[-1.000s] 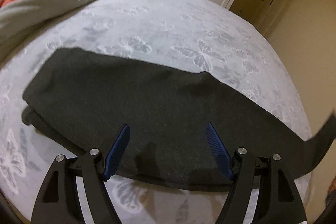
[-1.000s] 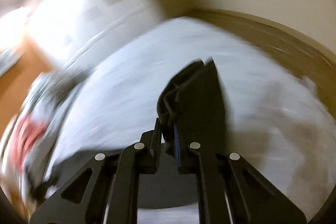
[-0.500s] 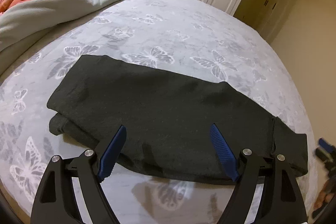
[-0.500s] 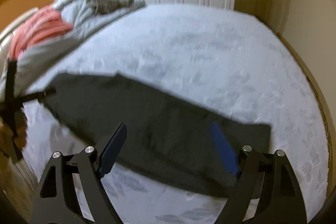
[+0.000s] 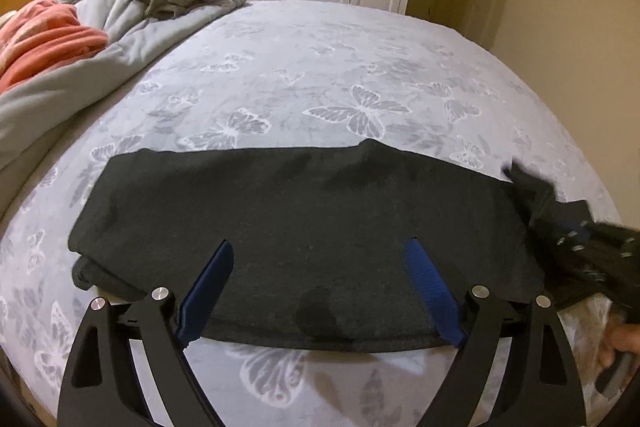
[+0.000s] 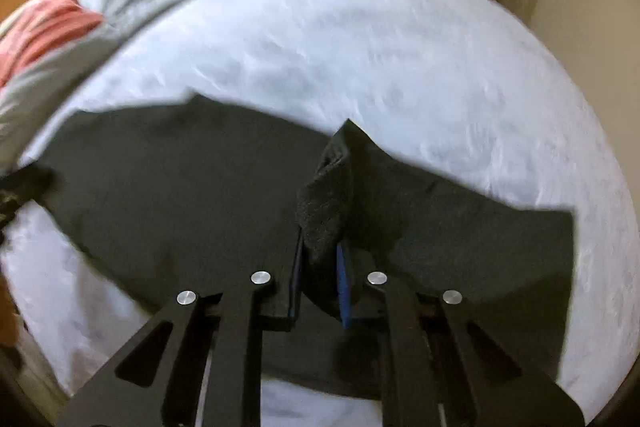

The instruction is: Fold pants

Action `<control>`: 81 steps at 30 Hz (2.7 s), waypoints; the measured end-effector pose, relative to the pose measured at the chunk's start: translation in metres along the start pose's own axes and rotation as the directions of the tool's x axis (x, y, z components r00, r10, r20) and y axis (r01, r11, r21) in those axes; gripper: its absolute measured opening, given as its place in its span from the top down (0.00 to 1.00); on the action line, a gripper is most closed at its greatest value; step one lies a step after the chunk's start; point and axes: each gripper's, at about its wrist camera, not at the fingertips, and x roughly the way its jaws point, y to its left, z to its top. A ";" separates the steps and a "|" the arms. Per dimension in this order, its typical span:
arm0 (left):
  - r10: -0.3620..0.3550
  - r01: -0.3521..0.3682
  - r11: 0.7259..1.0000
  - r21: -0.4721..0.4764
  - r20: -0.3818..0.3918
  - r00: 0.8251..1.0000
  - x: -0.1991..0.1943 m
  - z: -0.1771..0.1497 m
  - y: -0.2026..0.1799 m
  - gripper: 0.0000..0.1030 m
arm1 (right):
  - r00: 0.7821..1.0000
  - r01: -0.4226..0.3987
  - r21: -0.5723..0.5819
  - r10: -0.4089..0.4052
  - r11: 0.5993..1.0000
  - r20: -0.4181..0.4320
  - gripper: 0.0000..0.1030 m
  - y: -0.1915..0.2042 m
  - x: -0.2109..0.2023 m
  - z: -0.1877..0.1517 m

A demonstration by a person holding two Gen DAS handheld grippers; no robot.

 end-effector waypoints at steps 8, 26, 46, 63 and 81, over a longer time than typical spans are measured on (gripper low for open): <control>0.016 -0.016 1.000 -0.014 -0.019 1.000 0.002 0.001 0.010 0.16 | 1.000 0.003 -0.157 -0.007 0.988 -0.026 0.53 0.023 -0.002 -0.008; -0.029 0.016 0.694 -0.720 -0.006 1.000 -0.019 -0.026 0.189 0.16 | 0.986 0.074 0.453 0.004 0.888 -0.168 0.15 -0.192 -0.012 -0.091; -0.320 0.318 0.415 -0.853 0.190 0.928 0.032 -0.028 0.219 0.93 | 0.985 -0.174 0.477 0.155 0.862 0.079 0.88 -0.189 -0.068 -0.078; -0.325 0.107 0.537 -0.837 -0.088 0.941 0.035 -0.056 0.195 0.84 | 0.995 0.027 0.275 -0.052 0.961 0.086 0.33 -0.123 -0.094 -0.062; -0.302 0.100 0.605 -0.790 -0.112 0.947 0.043 -0.043 0.191 0.73 | 0.991 -0.118 0.040 0.115 0.992 0.067 0.83 -0.001 -0.023 -0.022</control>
